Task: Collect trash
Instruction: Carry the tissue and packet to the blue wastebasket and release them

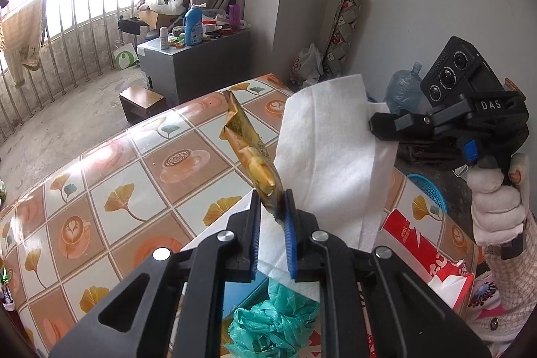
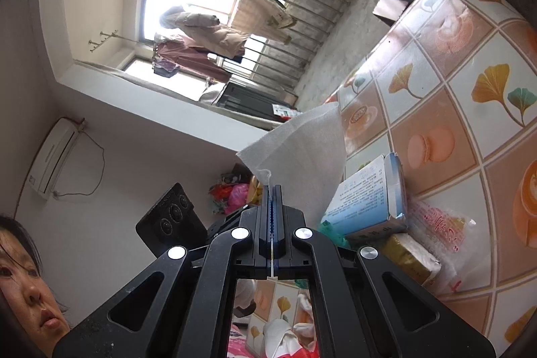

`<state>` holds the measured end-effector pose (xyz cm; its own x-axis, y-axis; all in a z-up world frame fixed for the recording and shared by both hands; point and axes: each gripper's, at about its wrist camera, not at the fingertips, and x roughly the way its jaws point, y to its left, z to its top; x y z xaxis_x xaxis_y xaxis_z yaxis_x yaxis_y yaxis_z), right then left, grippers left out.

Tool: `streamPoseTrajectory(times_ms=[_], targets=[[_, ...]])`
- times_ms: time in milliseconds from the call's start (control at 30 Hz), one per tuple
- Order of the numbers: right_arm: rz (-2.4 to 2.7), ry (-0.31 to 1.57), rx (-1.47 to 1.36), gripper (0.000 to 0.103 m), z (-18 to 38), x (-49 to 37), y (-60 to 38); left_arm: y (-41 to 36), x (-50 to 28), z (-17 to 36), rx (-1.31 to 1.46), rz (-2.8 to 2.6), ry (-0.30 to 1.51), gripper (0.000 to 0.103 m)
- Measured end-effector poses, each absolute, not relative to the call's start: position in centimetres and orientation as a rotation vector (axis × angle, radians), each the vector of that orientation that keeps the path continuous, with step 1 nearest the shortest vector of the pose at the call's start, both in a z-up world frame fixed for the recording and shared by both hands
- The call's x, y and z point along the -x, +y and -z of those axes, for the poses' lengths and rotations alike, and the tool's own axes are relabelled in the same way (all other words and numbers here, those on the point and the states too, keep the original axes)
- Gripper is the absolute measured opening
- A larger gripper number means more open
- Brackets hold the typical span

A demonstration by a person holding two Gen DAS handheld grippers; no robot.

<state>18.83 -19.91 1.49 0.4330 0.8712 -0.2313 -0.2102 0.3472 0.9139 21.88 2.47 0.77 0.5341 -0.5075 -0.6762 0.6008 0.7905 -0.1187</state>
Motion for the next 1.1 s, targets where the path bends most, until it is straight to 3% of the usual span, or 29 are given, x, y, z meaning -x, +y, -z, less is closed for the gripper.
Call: streamPoseTrajectory(times_ms=[233, 467, 800, 1100], targets=[[-0.805, 0.686, -0.997, 0.0, -3.7, -16.5, -23.5, 3.6, -21.1, -5.3, -0.047, 0.657, 0.694, 0.012], [-0.693, 0.504, -1.037, 0.0, -5.2, -10.8, -30.2, -1.6, -19.5, -9.6, -0.066, 0.757, 0.644, 0.012], [-0.213, 0.27, -1.054, 0.0, -3.8, 2.0, -43.6, -20.3, -17.6, -10.4, -0.224, 1.073, 0.734, 0.012], [0.242, 0.29, -1.077, 0.0, 2.6, 7.8, -50.3, -42.1, -14.0, -1.9, -0.431, 1.313, 1.004, 0.012]])
